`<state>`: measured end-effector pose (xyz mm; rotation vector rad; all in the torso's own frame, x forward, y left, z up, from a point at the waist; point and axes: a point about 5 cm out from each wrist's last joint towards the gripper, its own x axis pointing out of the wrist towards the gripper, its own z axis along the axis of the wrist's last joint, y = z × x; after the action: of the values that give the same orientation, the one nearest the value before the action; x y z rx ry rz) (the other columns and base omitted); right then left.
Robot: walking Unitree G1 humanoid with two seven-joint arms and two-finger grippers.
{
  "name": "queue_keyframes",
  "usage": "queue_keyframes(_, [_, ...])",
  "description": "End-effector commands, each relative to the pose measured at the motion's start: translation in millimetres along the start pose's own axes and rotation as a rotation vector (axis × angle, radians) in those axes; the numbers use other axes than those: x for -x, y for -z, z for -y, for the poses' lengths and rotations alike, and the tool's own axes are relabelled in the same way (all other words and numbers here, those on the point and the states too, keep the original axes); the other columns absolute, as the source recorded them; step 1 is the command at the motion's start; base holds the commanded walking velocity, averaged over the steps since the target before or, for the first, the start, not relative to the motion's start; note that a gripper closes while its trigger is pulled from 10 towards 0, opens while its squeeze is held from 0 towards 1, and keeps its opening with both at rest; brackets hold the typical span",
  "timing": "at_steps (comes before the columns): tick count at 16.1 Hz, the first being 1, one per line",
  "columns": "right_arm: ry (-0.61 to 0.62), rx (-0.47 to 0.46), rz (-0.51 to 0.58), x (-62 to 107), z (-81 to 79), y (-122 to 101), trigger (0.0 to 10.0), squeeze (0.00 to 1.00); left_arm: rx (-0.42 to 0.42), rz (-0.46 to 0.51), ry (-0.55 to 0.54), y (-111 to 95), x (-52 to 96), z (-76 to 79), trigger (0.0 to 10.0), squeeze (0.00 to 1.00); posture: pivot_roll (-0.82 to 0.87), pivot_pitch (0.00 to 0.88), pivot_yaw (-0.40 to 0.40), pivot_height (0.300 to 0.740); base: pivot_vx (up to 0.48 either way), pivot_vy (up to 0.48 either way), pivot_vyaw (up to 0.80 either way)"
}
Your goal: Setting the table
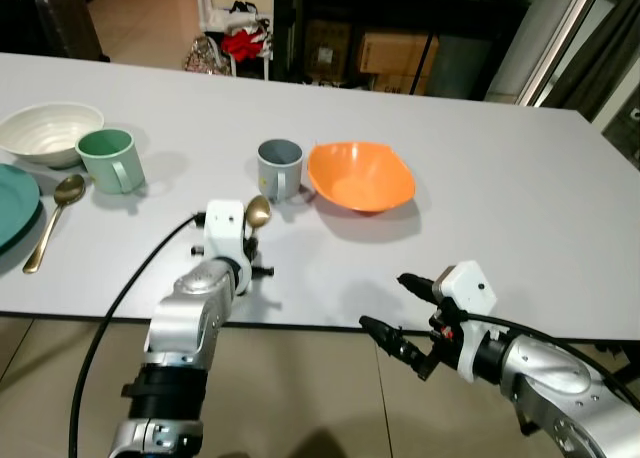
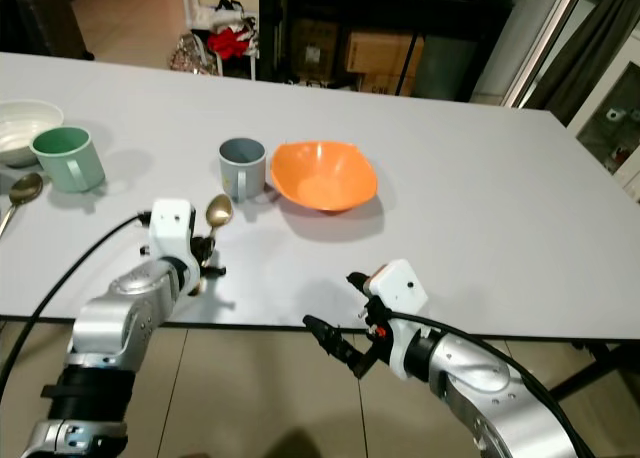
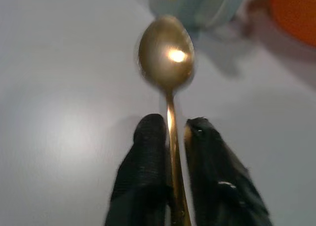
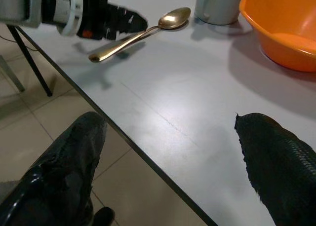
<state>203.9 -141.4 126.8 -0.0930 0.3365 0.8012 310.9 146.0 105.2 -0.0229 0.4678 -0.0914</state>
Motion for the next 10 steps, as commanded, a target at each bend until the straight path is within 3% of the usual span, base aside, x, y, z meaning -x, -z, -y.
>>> queue_keyframes(1, [0.019, 0.008, -0.002, 3.3, 6.2, 0.3, 10.0, 0.00, 0.007, 0.018, 0.025, -7.5, 0.7, 4.4, 10.0, 1.00, 0.06, 0.000, -0.075, 0.740, 0.000, 0.000, 0.00])
queue_keyframes(4, [0.038, 0.008, 0.016, 2.9, 8.0, -2.8, 10.0, 0.00, -0.060, 0.107, 0.044, -21.8, 6.4, 7.0, 10.0, 1.00, 0.06, 0.000, -0.074, 0.740, 0.000, 0.000, 0.00])
queue_keyframes(5, [0.060, -0.006, 0.039, 3.0, 8.4, -4.8, 10.0, 0.00, -0.096, 0.191, 0.015, -32.8, 13.0, 1.2, 10.0, 0.85, 0.06, 0.000, -0.073, 0.740, 0.000, 0.000, 0.00])
queue_keyframes(6, [0.103, -0.036, 0.072, 1.7, 7.9, -7.1, 10.0, 0.00, -0.128, 0.288, -0.008, -44.4, 24.1, -7.7, 10.0, 0.00, 0.06, 0.000, -0.073, 0.740, 0.000, 0.000, 0.00])
queue_keyframes(8, [0.252, -0.066, 0.122, -2.3, 10.3, -8.9, 10.0, 0.00, -0.171, 0.391, -0.006, -53.7, 45.4, -17.4, 10.0, 0.00, 0.07, 0.000, -0.077, 0.740, 0.000, 0.000, 0.21])
queue_keyframes(9, [0.363, -0.101, 0.152, -8.1, 9.8, -8.8, 10.0, 0.00, -0.184, 0.420, 0.029, -52.5, 63.0, -22.1, 10.0, 0.00, 0.07, 0.000, -0.072, 0.740, 0.000, 0.000, 0.80])
queue_keyframes(10, [0.402, -0.103, 0.163, -10.0, 10.1, -9.5, 10.0, 0.00, -0.201, 0.430, 0.036, -50.2, 69.8, -23.3, 10.0, 0.00, 0.07, 0.000, -0.069, 0.740, 0.000, 0.000, 0.80])
